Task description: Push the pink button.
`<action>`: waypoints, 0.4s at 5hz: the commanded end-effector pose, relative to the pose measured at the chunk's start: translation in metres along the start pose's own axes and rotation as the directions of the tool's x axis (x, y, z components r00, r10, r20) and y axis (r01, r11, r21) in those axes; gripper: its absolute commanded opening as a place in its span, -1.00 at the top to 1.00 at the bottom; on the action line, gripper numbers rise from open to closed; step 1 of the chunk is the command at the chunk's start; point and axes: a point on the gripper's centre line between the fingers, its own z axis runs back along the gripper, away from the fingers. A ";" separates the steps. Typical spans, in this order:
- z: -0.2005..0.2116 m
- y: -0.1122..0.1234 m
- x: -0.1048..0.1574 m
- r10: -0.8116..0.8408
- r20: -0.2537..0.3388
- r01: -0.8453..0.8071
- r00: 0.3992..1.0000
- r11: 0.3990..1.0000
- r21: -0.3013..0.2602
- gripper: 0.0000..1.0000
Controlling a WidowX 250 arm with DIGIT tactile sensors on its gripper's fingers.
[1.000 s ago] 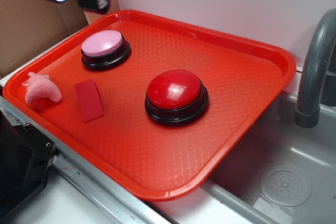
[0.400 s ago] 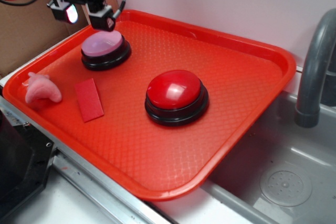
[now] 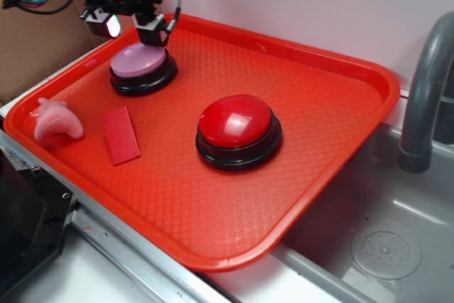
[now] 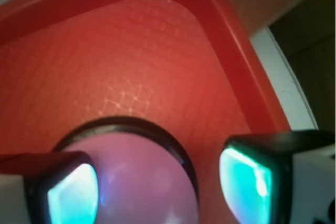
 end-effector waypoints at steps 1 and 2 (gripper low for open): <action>0.028 0.011 -0.017 -0.016 -0.074 0.016 0.997 1.000 -0.008 -1.00; 0.064 0.015 -0.025 -0.021 -0.060 0.023 0.998 0.999 0.024 -1.00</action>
